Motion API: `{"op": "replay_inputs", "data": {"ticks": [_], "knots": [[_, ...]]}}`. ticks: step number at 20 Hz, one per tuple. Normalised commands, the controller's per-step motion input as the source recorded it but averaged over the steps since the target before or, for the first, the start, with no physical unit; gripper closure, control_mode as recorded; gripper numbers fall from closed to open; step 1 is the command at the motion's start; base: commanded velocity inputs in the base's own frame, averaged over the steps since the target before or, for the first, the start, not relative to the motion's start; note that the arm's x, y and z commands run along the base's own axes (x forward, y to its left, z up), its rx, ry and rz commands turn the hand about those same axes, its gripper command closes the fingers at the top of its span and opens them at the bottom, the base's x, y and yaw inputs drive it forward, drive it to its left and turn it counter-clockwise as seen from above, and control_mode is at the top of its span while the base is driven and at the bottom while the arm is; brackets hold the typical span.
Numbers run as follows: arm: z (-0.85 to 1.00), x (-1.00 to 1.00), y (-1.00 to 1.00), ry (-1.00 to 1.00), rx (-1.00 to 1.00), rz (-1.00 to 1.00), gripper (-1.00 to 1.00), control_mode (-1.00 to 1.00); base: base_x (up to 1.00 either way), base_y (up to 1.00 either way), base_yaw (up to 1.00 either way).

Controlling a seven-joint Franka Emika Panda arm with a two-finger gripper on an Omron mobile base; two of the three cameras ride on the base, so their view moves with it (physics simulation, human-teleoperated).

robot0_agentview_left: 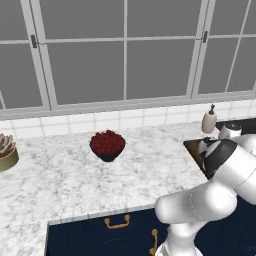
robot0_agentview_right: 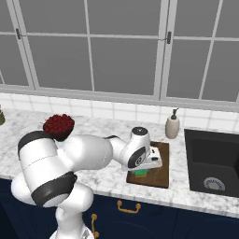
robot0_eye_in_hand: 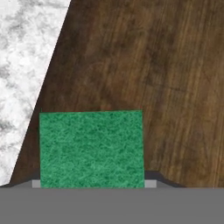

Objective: Pick up the sponge from the counter and clean the cutting board by briefly scrubbing or pressing down on the cutting board. Once finished, release the sponge.

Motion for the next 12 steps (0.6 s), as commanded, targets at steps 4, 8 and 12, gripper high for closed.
{"op": "replay_inputs", "data": {"ticks": [4,8,12], "knots": [[0.0,0.53,0.06,0.0,0.0,-0.05,1.0,-1.0,0.0,0.0,0.0],[0.0,0.6,0.09,0.0,0.0,-0.05,1.0,-1.0,0.0,0.0,0.0],[0.0,0.74,0.03,0.0,0.0,-0.07,1.0,-1.0,0.0,0.0,0.0]]}}
